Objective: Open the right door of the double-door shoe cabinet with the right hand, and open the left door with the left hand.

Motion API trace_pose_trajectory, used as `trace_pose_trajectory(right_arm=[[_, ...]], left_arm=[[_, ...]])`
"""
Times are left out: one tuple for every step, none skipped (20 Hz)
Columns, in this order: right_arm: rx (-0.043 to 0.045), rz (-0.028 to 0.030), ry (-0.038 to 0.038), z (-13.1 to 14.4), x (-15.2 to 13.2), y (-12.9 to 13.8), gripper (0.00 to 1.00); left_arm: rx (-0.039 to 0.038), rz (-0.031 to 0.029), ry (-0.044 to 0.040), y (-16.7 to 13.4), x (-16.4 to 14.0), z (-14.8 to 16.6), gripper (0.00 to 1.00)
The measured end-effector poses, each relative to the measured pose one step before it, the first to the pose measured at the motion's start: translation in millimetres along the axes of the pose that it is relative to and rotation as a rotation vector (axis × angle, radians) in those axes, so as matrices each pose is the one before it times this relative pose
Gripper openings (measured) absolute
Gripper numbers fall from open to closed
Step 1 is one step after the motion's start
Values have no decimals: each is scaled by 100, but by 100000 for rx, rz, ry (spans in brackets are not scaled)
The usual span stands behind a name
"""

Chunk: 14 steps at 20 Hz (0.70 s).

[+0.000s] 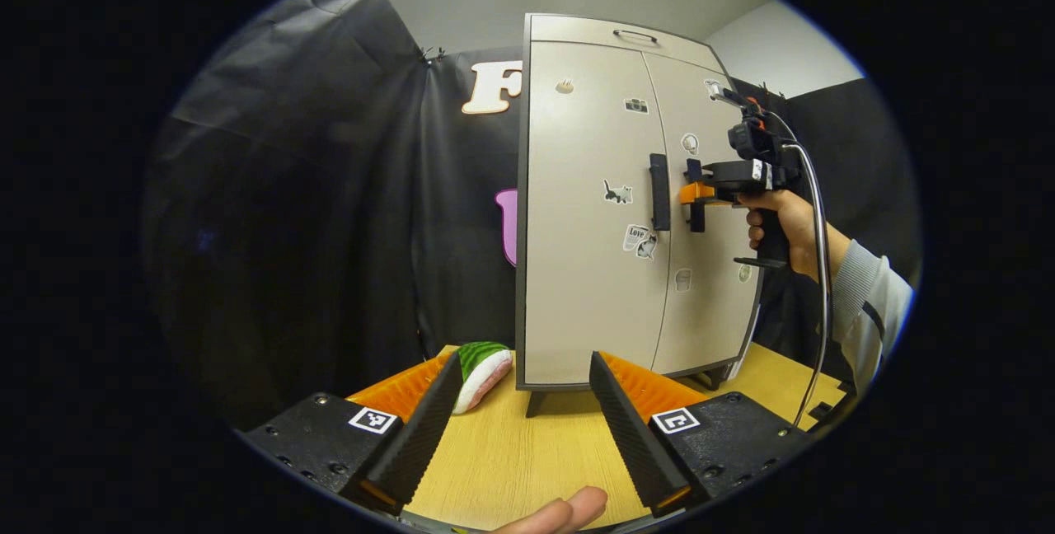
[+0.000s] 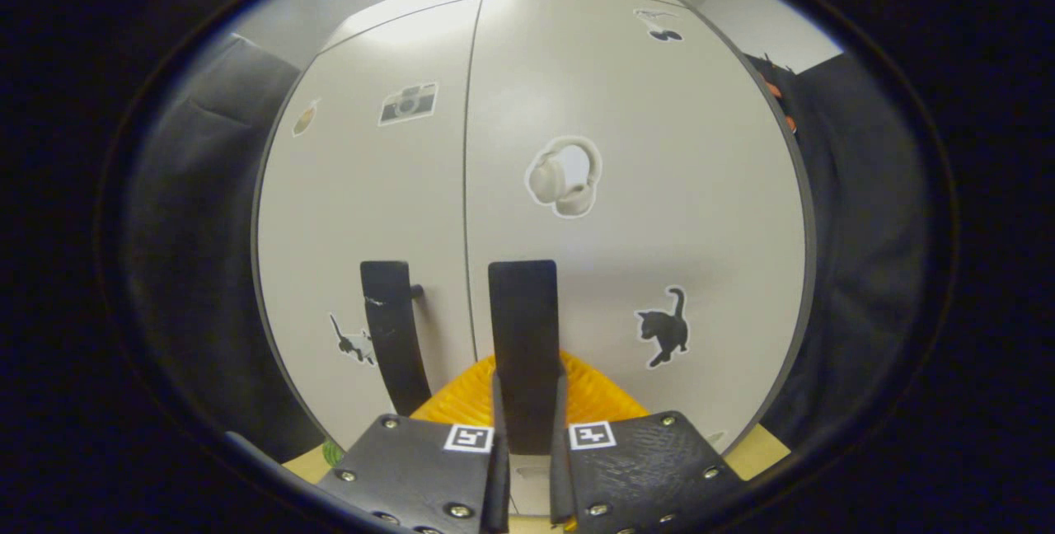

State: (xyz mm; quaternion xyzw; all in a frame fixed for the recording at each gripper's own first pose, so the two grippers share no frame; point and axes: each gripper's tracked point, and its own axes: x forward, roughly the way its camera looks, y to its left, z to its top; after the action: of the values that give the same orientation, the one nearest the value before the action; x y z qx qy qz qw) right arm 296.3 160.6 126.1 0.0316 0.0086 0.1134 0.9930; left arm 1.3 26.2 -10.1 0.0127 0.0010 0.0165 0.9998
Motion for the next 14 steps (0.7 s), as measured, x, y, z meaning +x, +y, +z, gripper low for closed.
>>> trace_pose_trajectory(right_arm=[[-542,1449,-8,119,-441,-37,19],[185,1547,178,5,-400,32,19],[571,1701,-189,140,-656,2,19],[612,1880,528,9,-756,-22,19],[683,1633,164,164,-645,-58,19],[-712,1196,131,69,-286,-89,19],[-747,899,177,116,-408,-132,19],[-254,931,320,106,-266,-164,19],[389,1029,-85,142,-538,-159,19],[-11,1133,66,-23,-468,-129,19],[373,777,-430,139,-296,-217,19],[694,507,-415,26,-419,-105,19],[507,485,-50,25,-404,-140,19],[103,313,-515,99,-582,-245,19]], left_arm=[[196,165,-117,-166,-121,207,97],[233,162,-219,-257,-193,126,96],[96,-106,-462,-294,-208,260,96],[163,-584,-369,-296,-293,192,96],[219,-748,-173,-417,-263,108,96],[228,-583,-12,-320,-237,79,96],[-14,-312,-155,-247,-194,160,96],[48,-281,-50,-217,-111,92,96],[-19,-372,-284,-257,-231,106,96],[-71,-729,-508,-297,-163,87,96],[-196,-661,-261,-259,-86,159,96],[27,-662,0,-137,-199,-73,96],[249,-599,130,-180,-82,42,96],[325,-392,11,-178,-79,22,96]])
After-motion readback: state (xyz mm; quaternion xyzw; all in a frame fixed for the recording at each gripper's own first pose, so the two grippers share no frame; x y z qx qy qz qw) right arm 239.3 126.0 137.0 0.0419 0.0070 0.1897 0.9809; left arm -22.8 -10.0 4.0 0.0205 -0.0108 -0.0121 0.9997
